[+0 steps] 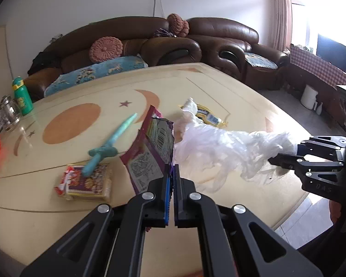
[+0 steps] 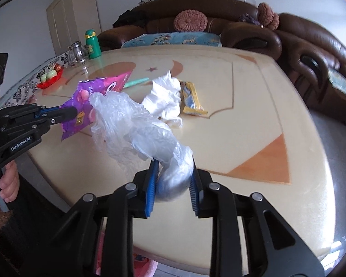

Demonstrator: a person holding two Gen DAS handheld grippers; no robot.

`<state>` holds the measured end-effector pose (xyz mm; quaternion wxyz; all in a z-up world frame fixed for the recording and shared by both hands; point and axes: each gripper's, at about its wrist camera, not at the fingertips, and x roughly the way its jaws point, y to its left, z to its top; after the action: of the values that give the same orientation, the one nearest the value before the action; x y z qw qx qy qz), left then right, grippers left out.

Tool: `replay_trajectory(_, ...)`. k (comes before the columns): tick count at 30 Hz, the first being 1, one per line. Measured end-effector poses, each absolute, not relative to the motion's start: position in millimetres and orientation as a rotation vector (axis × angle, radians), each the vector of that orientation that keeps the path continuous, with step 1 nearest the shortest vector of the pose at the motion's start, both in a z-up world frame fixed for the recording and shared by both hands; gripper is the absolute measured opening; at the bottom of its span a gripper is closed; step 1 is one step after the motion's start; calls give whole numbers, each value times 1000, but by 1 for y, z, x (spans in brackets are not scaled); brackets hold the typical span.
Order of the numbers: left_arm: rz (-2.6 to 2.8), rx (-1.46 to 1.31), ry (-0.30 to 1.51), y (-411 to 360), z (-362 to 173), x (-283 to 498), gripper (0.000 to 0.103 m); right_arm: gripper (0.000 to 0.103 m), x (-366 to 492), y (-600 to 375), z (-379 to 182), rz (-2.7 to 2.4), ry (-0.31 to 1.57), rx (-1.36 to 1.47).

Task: Collect trash
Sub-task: 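Lift the plastic bag and purple wrapper and carry them toward the trash bin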

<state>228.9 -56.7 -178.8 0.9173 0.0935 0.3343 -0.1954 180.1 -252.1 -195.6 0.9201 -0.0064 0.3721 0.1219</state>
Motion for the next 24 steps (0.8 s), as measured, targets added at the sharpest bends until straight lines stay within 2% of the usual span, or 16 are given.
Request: replay_trajectory(24,-379,114,629,-14,-138,189,3,25,155,-217,-148,127,643,-16)
